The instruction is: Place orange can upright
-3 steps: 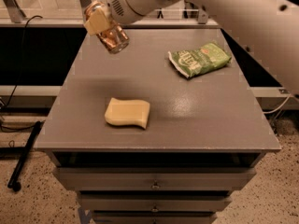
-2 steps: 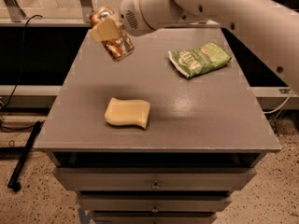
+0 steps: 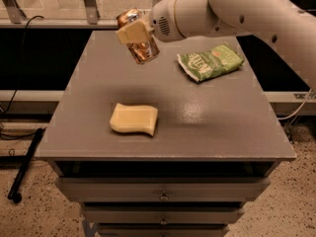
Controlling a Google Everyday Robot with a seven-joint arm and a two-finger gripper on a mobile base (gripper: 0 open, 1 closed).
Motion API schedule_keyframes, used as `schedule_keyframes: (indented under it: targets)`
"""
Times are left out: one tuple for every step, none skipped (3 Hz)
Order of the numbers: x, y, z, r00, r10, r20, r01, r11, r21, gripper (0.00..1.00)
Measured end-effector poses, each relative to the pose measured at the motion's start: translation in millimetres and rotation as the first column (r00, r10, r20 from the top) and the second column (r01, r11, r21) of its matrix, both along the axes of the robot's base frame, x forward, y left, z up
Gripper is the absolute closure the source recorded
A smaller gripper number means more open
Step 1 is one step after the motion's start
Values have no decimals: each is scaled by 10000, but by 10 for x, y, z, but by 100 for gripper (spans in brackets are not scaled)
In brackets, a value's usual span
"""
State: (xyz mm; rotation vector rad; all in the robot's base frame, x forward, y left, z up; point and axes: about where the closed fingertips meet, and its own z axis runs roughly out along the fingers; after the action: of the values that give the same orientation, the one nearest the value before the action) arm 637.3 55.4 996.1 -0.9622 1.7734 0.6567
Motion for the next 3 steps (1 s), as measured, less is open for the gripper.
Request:
schedule_keyframes:
  targets:
    - [95,-221,-200,9998,171,28,-173,9944,1046,100]
    - [50,-458,-459,9983,569,118,-581,9854,1603,100]
    - [-74,-779,-706,9946,941,433,-1018,9651,2414,100]
